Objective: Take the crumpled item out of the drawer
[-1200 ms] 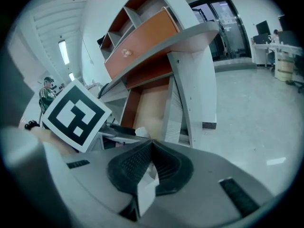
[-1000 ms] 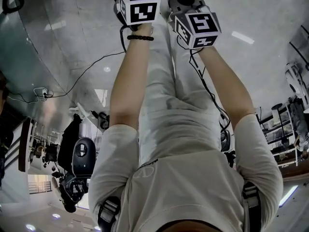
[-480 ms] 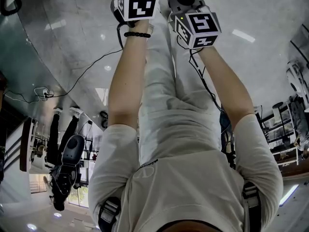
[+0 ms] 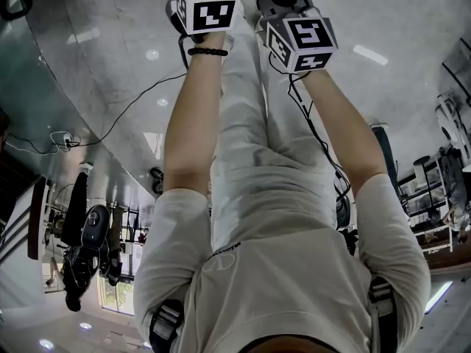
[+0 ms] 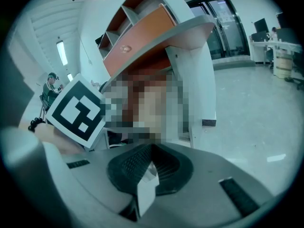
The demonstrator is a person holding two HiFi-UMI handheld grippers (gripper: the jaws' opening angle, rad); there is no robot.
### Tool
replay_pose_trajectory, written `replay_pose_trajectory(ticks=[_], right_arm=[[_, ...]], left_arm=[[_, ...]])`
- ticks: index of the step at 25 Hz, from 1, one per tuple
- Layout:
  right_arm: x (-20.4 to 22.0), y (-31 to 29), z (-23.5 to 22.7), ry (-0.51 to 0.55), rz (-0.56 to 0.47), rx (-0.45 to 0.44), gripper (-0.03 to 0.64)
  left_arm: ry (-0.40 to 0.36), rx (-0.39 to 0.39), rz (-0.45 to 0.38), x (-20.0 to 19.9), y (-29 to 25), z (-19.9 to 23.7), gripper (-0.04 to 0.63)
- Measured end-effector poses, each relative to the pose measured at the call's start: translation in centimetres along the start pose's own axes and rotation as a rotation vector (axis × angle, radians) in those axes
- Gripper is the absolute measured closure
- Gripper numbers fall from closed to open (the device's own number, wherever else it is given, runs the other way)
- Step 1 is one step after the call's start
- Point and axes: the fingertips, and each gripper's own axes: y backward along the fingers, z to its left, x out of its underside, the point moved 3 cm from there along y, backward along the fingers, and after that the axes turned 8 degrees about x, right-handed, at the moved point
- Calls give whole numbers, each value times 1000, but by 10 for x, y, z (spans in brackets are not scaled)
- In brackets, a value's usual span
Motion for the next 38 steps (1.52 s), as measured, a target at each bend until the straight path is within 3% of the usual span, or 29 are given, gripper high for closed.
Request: replay_pose_trajectory(ticks=[26,38], right_arm=[[-46,34,12,23,-72,17,616],[-108,71,22,48,-147,50,616]], left_arm=[[46,46,-103,-20,57,-15,526],[41,64,-248,-78,145,-36,526]])
